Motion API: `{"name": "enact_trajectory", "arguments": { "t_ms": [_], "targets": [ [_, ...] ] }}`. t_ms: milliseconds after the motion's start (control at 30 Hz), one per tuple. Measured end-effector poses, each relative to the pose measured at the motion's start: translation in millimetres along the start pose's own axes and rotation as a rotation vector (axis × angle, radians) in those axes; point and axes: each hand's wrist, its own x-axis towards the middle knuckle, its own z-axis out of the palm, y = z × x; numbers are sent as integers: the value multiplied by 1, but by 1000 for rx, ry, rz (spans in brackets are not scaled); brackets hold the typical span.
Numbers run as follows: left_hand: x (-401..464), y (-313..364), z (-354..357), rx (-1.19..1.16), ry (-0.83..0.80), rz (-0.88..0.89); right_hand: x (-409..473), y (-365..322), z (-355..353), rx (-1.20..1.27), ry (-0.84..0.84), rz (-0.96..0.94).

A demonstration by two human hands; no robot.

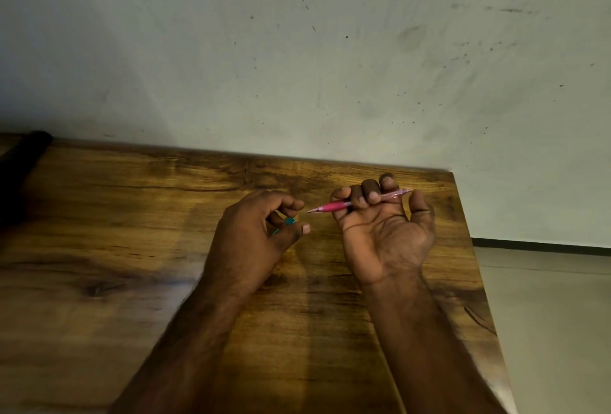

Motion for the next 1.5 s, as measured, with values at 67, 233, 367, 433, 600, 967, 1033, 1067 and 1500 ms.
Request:
{"name": "enact_trajectory", "arguments": {
  "t_ms": [67,233,367,433,600,967,1033,1067,1500],
  "targets": [
    [0,-1,0,0,0,4,0,1,1,6,-8,0],
    [0,0,0,24,1,6,-1,0,0,33,-31,-2],
    [0,1,-1,41,-4,0,0,0,-1,31,-15,-10],
    [0,2,-2,40,-2,-1,0,0,-1,37,-17,-5],
    [-1,3,-2,38,2,13,0,-1,-1,30,2,-21],
    [-1,2,0,20,1,27,1,-2,-2,17,23,-25],
    [-1,3,0,17,0,23,1,-2,-2,20,24,-28],
    [-1,3,0,19,0,21,1,-2,-2,27,23,-27],
    [-1,1,1,24,1,11,2,-2,-1,25,29,-40]
  ]
}}
